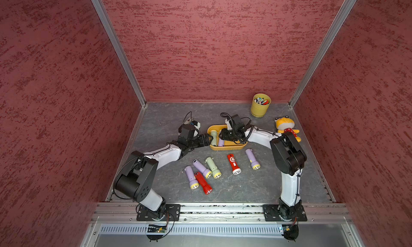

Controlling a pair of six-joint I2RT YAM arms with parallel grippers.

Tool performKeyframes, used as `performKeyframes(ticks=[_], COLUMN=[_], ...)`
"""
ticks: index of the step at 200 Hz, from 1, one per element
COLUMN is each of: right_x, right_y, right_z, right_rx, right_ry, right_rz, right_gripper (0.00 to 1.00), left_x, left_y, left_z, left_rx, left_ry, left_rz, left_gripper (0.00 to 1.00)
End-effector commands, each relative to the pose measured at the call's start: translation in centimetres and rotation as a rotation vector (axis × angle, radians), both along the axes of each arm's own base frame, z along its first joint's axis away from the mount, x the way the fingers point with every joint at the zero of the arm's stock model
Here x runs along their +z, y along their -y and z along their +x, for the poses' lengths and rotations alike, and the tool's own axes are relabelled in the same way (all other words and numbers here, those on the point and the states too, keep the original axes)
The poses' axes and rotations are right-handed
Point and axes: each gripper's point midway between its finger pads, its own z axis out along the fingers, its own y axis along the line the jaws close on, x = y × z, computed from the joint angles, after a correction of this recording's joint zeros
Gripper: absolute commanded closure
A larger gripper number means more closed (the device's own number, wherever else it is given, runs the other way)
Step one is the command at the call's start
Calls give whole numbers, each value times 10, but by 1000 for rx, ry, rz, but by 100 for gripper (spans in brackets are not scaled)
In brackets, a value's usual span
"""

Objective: Put the flashlights into the storage boxes
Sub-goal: Adjust the flashlight in the storage box.

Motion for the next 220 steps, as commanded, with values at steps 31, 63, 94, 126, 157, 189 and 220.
performKeyframes(ticks=[31,63,94,126,157,189,220], right_x=[-5,-11,-14,-13,-10,-6,-7], right_y=[-2,0,-1,-4,-6,-17,-23], right_z=[5,6,6,8,9,8,8], right_rx=[27,32,47,69,87,117,130], right_ry=[17,11,8,25,35,40,35], right_rz=[1,-23,-24,-24,-20,37,69], right_gripper=[56,56,57,62,63,64,64], left_x=[1,-1,-4,-7,-10,-8,-6], left_y=[4,9,11,15,20,27,35], left_z=[25,34,40,44,46,45,43], left_rx=[25,15,17,0,-23,-48,-75], left_ry=[-14,-20,-22,-25,-30,-27,-22], left_rz=[-54,-74,-79,-80,-89,-113,-121], left_gripper=[23,30,31,34,35,35,35])
